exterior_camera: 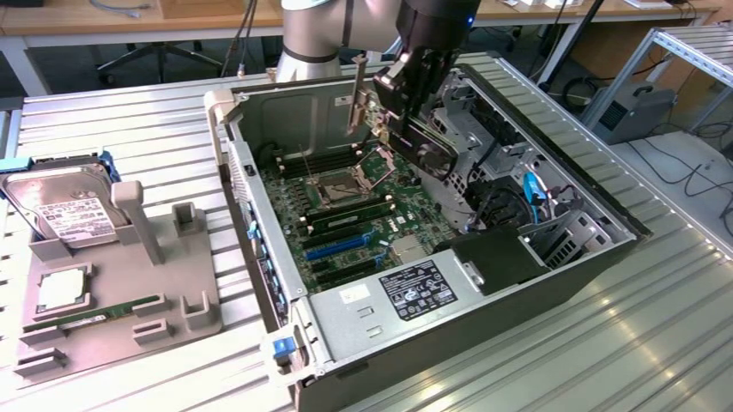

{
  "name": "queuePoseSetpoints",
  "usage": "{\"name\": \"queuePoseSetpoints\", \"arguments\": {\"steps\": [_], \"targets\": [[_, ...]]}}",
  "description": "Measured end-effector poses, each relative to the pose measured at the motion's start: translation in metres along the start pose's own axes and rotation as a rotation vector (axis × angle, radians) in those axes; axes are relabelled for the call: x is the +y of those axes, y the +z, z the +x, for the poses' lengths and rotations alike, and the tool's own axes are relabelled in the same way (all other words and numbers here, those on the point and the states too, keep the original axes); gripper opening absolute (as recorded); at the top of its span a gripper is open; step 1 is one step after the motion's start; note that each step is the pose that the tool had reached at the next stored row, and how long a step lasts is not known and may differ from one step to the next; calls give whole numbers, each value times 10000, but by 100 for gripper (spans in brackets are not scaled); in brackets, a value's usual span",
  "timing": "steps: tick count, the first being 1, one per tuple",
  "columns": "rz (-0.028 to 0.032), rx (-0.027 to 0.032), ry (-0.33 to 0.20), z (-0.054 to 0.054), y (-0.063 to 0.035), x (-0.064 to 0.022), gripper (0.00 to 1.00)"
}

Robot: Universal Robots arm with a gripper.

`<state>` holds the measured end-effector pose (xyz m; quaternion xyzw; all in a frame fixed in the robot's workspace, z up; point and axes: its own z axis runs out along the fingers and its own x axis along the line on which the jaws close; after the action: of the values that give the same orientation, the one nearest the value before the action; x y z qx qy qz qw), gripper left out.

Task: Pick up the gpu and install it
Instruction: 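Insert the gpu into the slot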

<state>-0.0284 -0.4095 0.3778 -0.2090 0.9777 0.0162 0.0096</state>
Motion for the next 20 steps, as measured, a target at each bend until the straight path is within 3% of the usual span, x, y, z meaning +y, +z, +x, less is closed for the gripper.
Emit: {"name": "queuePoseSetpoints", "arguments": {"steps": [16,20], "targets": [[-10,11,-409,0,0,0,27],[-22,24,-867,0,0,0,27]]}}
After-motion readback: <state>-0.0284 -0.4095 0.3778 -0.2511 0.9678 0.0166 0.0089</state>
